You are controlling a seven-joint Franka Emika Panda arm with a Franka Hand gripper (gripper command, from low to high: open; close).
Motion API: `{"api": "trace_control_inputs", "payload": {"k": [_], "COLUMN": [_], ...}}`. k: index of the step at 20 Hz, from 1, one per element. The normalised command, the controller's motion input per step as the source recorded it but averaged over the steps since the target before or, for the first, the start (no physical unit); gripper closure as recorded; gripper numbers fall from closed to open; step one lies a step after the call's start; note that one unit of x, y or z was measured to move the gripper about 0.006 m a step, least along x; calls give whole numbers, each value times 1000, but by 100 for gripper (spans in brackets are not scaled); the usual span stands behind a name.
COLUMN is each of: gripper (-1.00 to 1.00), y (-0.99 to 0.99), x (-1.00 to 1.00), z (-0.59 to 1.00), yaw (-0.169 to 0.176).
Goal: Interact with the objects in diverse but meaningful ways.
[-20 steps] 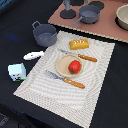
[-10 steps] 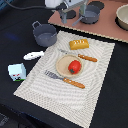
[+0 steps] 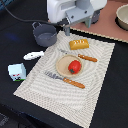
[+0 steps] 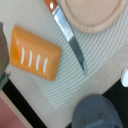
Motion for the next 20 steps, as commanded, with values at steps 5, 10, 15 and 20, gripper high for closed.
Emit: {"api": "trace_control_inputs", "payload": {"k": [5, 10, 15, 20], "gripper": [-100, -100, -100, -100], "y": [-361, -312, -189, -33], "x": [358, 293, 277, 374], "z": [-9, -91, -158, -166], "yaw": [-95, -75, -55, -110]}}
